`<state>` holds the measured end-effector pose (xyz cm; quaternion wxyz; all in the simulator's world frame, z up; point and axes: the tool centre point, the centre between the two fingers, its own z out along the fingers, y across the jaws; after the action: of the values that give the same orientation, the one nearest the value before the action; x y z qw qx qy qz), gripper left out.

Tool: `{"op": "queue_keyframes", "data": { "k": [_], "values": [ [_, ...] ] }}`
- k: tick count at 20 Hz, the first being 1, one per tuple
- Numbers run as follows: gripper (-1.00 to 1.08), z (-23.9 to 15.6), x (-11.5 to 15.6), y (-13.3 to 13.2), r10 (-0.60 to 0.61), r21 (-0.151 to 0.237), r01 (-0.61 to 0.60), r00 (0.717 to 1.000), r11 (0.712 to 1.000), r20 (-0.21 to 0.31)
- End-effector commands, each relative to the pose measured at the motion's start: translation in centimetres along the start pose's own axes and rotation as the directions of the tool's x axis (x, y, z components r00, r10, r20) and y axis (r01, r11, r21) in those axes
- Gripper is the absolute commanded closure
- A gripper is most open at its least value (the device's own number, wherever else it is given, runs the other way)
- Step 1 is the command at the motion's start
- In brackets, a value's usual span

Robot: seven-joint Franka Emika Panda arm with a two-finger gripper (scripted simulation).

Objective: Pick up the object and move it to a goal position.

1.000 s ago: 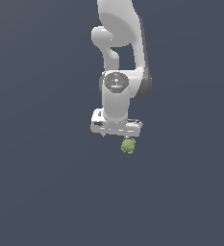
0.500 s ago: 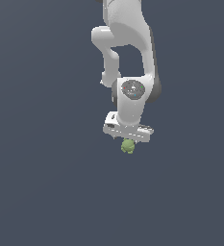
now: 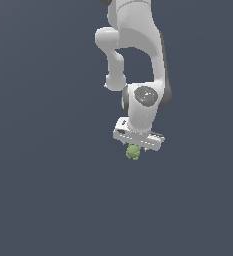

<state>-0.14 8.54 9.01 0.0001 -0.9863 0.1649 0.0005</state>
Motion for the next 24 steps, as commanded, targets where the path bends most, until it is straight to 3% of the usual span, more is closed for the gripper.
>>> {"op": "queue_keyframes", "data": {
  "k": [1, 19, 20, 24],
  "values": [
    [-0.92, 0.1, 0.0, -0.1, 0.005, 0.000, -0.005, 1.000, 1.000, -0.001],
    [-0.92, 5.1, 0.0, -0.1, 0.005, 0.000, -0.005, 1.000, 1.000, -0.001],
    [1.08, 5.1, 0.0, -0.1, 0.005, 0.000, -0.005, 1.000, 1.000, -0.001],
    [1.08, 5.1, 0.0, -0.1, 0.005, 0.000, -0.005, 1.000, 1.000, -0.001]
  ]
}}
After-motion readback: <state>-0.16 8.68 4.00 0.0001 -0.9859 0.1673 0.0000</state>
